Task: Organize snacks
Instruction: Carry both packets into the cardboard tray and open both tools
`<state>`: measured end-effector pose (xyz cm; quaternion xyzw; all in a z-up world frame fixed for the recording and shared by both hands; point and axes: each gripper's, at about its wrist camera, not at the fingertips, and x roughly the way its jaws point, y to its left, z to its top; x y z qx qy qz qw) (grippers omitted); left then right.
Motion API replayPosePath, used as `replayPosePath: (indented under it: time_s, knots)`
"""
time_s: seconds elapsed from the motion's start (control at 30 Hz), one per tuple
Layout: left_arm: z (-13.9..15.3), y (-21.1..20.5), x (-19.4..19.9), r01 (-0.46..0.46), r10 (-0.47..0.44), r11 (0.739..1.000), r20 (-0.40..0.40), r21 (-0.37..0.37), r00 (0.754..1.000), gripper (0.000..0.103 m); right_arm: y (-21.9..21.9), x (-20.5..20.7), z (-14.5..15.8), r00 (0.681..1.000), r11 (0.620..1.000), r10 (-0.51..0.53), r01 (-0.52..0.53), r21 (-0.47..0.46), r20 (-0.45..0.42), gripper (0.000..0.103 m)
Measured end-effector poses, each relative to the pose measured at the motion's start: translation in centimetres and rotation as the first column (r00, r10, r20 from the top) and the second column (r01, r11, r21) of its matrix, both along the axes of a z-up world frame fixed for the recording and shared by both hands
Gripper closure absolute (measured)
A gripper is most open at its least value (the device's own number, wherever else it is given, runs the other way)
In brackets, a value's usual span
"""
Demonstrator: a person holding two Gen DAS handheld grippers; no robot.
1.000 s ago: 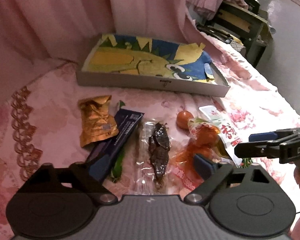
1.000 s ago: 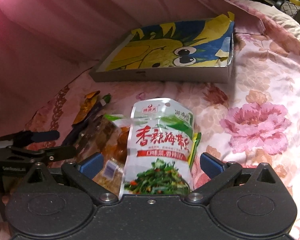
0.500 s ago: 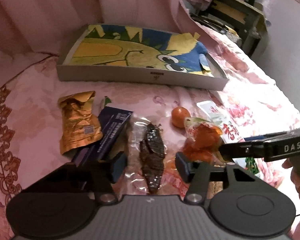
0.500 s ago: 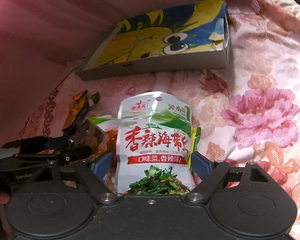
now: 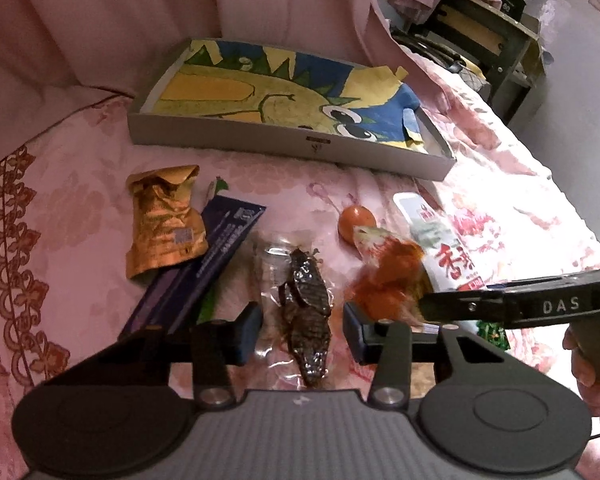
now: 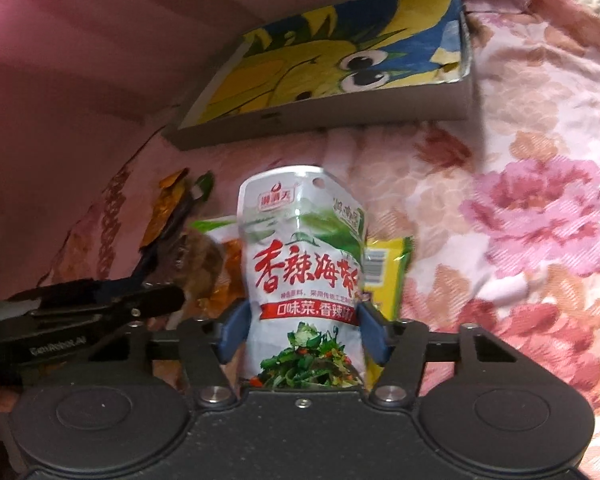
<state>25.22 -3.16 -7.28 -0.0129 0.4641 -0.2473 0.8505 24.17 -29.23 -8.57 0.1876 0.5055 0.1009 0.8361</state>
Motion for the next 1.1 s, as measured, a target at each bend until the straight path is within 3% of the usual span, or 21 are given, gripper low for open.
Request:
replayPosePath:
  time_s: [0.23,0.63,0.93,1.1]
  knots:
    - [0.4,0.4,-0.8,-0.033,0.032,0.999,-0.038,-0.036,0.999,0.056,-0.1,-0.6,0.4,1.0,0.999,-0.016,0.017,0.028,-0.007,0.063]
    - [2.0,0.7,-3.1,-0.044,0.043,0.996,-0.018,-0.081,0.999,0.056,-0.1,-1.9,1.4,0.999,0.999,-0.037,0.036,0.037,0.022,0.064]
    - [3.8,0.6,-2.3,-0.098,0.111,0.982,0.072,-0.161,0.991,0.056,-0.4,-2.4,3.7,0.983,0.996,-0.066,0.055,0.064,0.174,0.066]
    - [5.5,-1.2,1.1,-0.13,0.154,0.976,0.136,-0.172,0.979,0.056,-1.0,0.0,5.5,0.937,0.996,-0.084,0.081,0.022,0.34,0.066]
